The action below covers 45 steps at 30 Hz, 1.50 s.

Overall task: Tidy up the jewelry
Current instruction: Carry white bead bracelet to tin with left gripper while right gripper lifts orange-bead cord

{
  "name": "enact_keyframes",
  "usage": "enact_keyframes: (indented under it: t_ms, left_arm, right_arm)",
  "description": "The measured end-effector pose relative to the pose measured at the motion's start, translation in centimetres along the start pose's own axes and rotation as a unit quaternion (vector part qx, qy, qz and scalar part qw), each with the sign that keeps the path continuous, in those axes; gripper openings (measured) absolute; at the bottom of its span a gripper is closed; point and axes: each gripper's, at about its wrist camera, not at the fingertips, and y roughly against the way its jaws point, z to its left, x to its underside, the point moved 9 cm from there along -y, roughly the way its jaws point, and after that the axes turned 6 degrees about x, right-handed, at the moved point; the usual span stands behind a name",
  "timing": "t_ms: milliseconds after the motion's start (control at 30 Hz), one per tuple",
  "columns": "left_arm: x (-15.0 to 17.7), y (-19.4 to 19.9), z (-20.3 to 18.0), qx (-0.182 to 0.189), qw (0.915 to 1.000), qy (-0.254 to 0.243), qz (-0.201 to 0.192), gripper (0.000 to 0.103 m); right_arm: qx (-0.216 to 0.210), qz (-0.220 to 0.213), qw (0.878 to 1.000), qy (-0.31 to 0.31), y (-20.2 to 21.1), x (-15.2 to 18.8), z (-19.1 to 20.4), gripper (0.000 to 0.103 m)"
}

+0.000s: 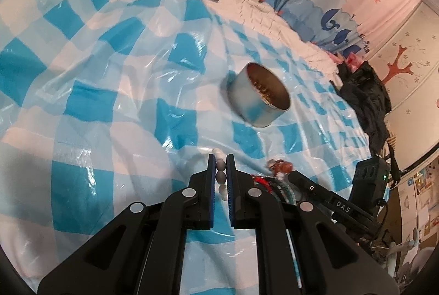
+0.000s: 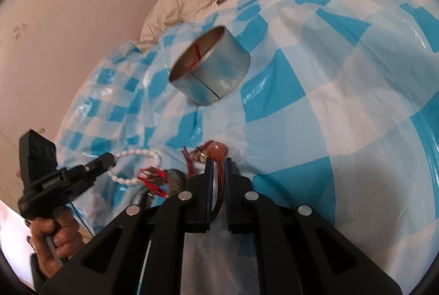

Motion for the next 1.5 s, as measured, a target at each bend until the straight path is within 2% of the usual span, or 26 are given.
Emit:
enact_keyframes:
  t_ms: [267,333,400,467,500,567,667,700,733,800,833,867,900,933,967,1000,1033,1100,1333,1500]
  left_arm:
    - [-1.7,0.9,-4.3,0.033,0.9985,-0.045,-0.005,0.007]
    - [-2.4,0.8,-5.1,0.031,0.9980,-0.054,-0.007,0.007]
    - [-2.5,0.5,-5.3,0.025,0.9981,-0.056,-0.005,0.007]
    - [-2.4,-0.4,-4.5,-0.001,0.9984,-0.057,0.006,0.007]
    - [-2.3,-0.9,-4.0,-0.013,0.9982,-0.057,0.011,0.007]
    - [-2.1,-1.9,-2.6,-0.054,0.9962,-0.065,0.018,0.007]
    - [-1.8,-3.1,-1.0,-0.089,0.9930,-0.072,0.031,0.008]
    - [-1.7,-3.6,-0.3,-0.111,0.9900,-0.079,0.038,0.011]
    - [-1.5,-4.0,0.3,-0.126,0.9876,-0.082,0.045,0.019]
    - [-0.6,-4.9,1.7,-0.142,0.9850,-0.075,0.064,0.027]
    - [-0.1,-5.1,2.0,-0.136,0.9858,-0.069,0.071,0.028]
    - [0.1,-5.2,2.0,-0.136,0.9853,-0.072,0.074,0.028]
    - [0.4,-5.1,1.8,-0.141,0.9834,-0.086,0.076,0.028]
    - [0.6,-5.1,1.6,-0.143,0.9814,-0.100,0.080,0.028]
    - [0.8,-5.0,1.4,-0.143,0.9806,-0.107,0.081,0.025]
    - [1.0,-4.8,1.2,-0.141,0.9798,-0.114,0.085,0.012]
    - [1.1,-4.8,1.1,-0.139,0.9793,-0.118,0.087,0.006]
    - [1.2,-4.3,0.5,-0.136,0.9795,-0.123,0.083,0.006]
    - [-0.9,-0.8,-2.6,-0.071,0.9916,-0.100,0.042,0.006]
    - [-3.4,-0.2,-6.0,-0.044,0.9921,-0.114,0.028,0.006]
  right_arm:
    - [-0.053,-0.038,0.998,-0.009,2.7,-2.0,1.8,0.007]
    - [-0.052,-0.040,0.998,-0.009,3.0,-2.3,1.8,0.007]
    - [-0.033,-0.041,0.999,-0.001,3.2,-2.5,1.5,0.015]
    - [-0.006,-0.032,0.999,0.009,3.0,-2.3,1.1,0.060]
    - [0.005,-0.034,0.999,0.014,2.9,-2.3,1.0,0.065]
    - [0.030,-0.036,0.998,0.041,2.6,-2.2,1.3,0.066]
    - [0.068,-0.031,0.994,0.081,1.6,-1.8,1.6,0.066]
    - [0.079,-0.023,0.992,0.095,0.9,-1.4,1.6,0.066]
    - [0.091,-0.014,0.990,0.105,0.3,-1.1,1.5,0.066]
    - [0.124,0.004,0.984,0.130,-0.8,-0.3,1.1,0.063]
    - [0.131,0.003,0.982,0.137,-0.9,-0.2,1.1,0.049]
    - [0.137,0.004,0.980,0.147,-0.9,-0.1,1.2,0.030]
    - [0.143,0.003,0.978,0.150,-0.8,-0.1,1.0,0.024]
    - [0.140,0.001,0.979,0.148,-0.6,-0.1,0.9,0.008]
    - [0.130,0.002,0.981,0.141,-0.6,-0.1,0.8,0.003]
    - [0.109,0.004,0.986,0.128,-0.4,-0.1,0.9,0.003]
    - [0.097,0.001,0.988,0.121,-0.2,-0.2,1.1,0.003]
    - [0.077,-0.015,0.991,0.111,0.7,-0.6,1.5,0.003]
    - [-0.008,-0.076,0.995,0.057,4.5,-3.0,2.7,0.003]
    - [-0.052,-0.104,0.993,0.028,6.6,-4.4,3.0,0.003]
